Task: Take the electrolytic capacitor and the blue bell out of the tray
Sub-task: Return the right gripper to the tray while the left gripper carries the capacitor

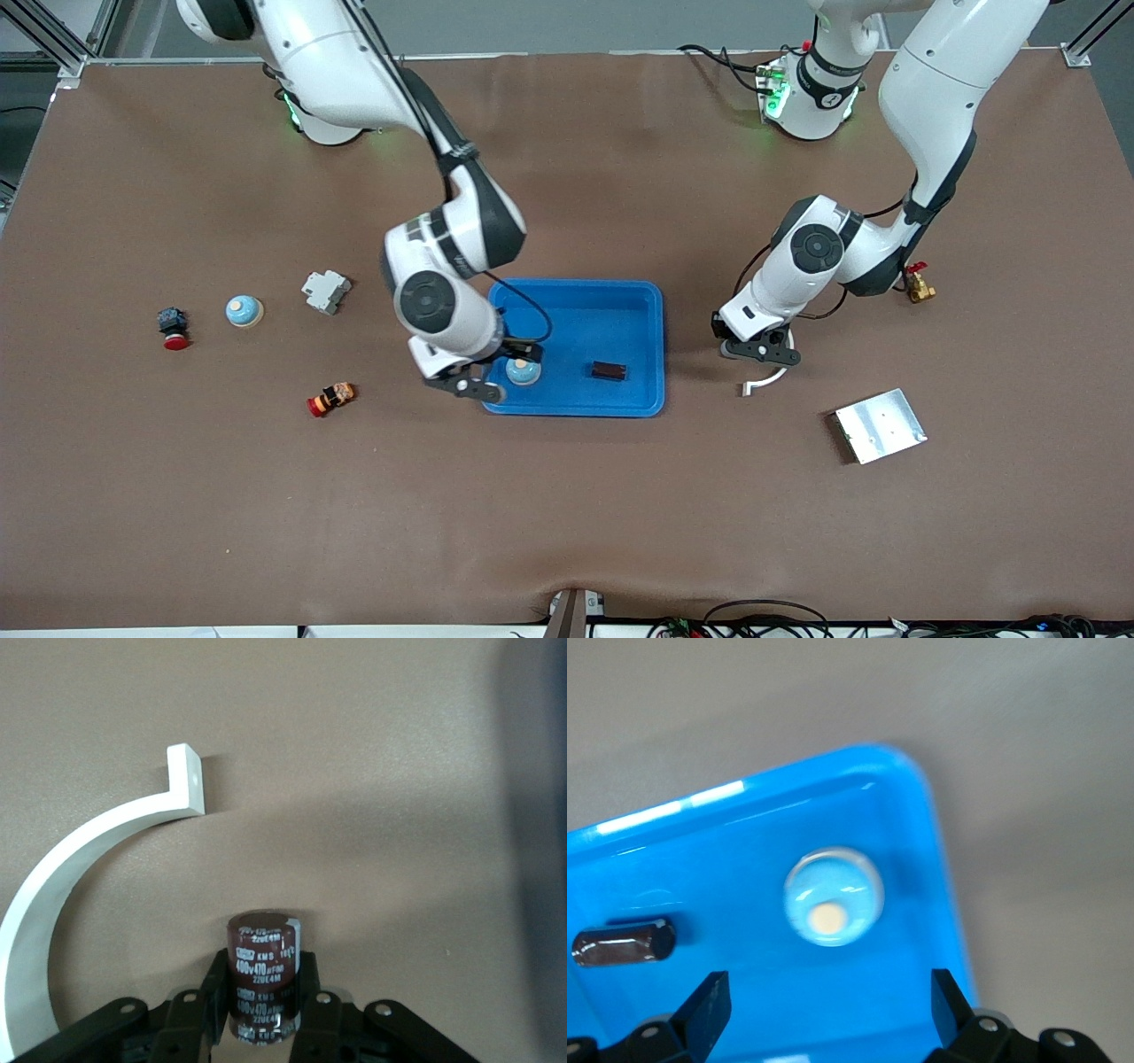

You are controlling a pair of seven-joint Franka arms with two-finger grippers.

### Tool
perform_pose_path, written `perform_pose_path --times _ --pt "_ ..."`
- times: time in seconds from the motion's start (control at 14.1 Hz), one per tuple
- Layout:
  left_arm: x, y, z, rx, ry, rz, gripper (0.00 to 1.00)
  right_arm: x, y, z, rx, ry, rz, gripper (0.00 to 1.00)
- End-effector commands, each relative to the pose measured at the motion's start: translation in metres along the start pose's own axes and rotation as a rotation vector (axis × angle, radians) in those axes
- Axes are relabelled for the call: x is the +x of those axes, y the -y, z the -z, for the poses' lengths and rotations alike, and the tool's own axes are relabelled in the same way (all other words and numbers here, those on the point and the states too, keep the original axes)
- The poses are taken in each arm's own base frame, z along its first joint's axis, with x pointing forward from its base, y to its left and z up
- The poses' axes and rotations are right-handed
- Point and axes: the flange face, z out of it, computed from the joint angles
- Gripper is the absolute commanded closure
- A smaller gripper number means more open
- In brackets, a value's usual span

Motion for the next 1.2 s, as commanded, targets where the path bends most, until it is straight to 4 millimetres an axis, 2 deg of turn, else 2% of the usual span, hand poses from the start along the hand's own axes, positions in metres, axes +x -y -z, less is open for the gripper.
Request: perform_pose_path --times 0.0,0.07,0.14,0.28,0.35,0.42,0.57,0.71,0.92,1.13 --pt "-0.004 -0.002 -0.01 -0.005 0.001 -0.015 1.0 0.002 0.021 -0.027 -0.006 -0.008 -0.038 0.0" --pt "-0.002 -0.002 -0.009 -0.005 -0.002 -0.015 1.0 -0.001 0.022 -0.034 -0.016 -0.008 -0.033 0.0" --pt "-0.002 -0.001 -0.009 -0.004 -0.004 -0.012 0.74 -0.005 0.025 -0.041 -0.028 -0.008 -0.021 0.0" --pt "-0.001 -0.001 -0.007 -0.002 -0.007 0.03 0.58 -0.004 0.022 -0.048 -0.058 -0.022 -0.003 0.0" --pt "0.0 -0.003 -0.005 -0.001 -0.012 0.042 0.17 -0.004 0.021 -0.048 -0.067 -0.031 0.004 0.0" --pt "0.0 -0.005 -0.005 -0.001 -0.014 0.047 0.0 -0.003 0.021 -0.047 -0.065 -0.032 0.001 0.0" --pt "0.001 -0.006 -0.004 0.001 -0.017 0.069 0.0 0.006 0.015 -0.044 -0.063 -0.037 -0.012 0.0" --pt "0.002 -0.009 -0.002 0.001 -0.022 0.071 0.0 0.006 0.015 -0.054 -0.065 -0.039 -0.01 0.0" --pt "0.005 -0.007 0.002 0.007 -0.024 0.072 0.0 0.009 0.014 -0.054 -0.06 -0.039 -0.015 0.0" --pt "0.017 0.0 0.018 0.036 -0.023 0.096 0.0 0.012 0.015 -0.06 -0.044 -0.057 -0.015 0.0"
